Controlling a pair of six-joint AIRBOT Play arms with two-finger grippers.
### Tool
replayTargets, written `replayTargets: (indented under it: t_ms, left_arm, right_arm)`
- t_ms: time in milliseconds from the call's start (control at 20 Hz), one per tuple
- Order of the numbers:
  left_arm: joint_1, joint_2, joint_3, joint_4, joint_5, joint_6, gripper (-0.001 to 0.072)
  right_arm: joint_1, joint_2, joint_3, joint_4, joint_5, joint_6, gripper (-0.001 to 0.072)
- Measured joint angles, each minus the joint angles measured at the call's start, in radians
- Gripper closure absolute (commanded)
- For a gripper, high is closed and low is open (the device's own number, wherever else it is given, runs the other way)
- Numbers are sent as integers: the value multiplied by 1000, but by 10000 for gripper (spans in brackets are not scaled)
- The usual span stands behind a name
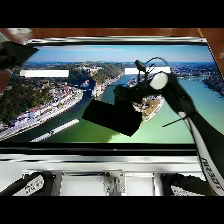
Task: Fold the shirts.
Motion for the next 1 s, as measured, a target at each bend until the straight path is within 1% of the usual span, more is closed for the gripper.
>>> replayTargets:
  t_ms: [100, 200, 250, 300, 350, 400, 500, 600, 700, 800, 850, 900, 1000]
  left_arm:
    - [73, 58, 0, 5, -65, 0, 663]
    - [109, 97, 0, 6, -117, 0, 663]
    - [117, 109, -1, 6, -137, 0, 663]
    - [122, 118, -2, 7, -153, 0, 663]
    - [123, 124, -4, 10, -161, 0, 663]
    - [119, 129, -7, 10, -174, 0, 663]
    - [110, 134, -20, 9, -185, 0, 663]
    - [103, 136, -38, 10, -193, 0, 663]
    - [99, 137, -53, 10, -198, 0, 663]
    - [98, 138, -61, 10, -199, 0, 663]
    - [98, 138, -64, 10, -200, 0, 663]
    - [97, 138, -66, 10, -200, 0, 663]
    - [96, 138, -69, 10, -201, 0, 663]
  right_arm:
    - [46, -78, 0, 51, -80, 1, 644]
    - [83, -148, 0, 113, -146, 1, 643]
    - [96, -175, 0, 141, -175, 1, 611]
    - [108, -201, 0, 173, -205, 1, 466]
    - [117, -220, 0, 209, -237, 1, 219]
    - [124, -237, 0, 250, -271, 0, 142]
    - [126, -257, 0, 329, -323, -20, 142]
    - [108, -257, 0, 382, -338, -54, 142]
    - [62, -238, 0, 383, -290, -82, 142]
    - [-13, -205, 0, 310, -169, -94, 142]
    - [-53, -186, 0, 251, -93, -89, 127]
    - [-97, -166, 0, 166, -3, -71, 48]
    - [-172, -132, -4, -41, 203, -30, 48]
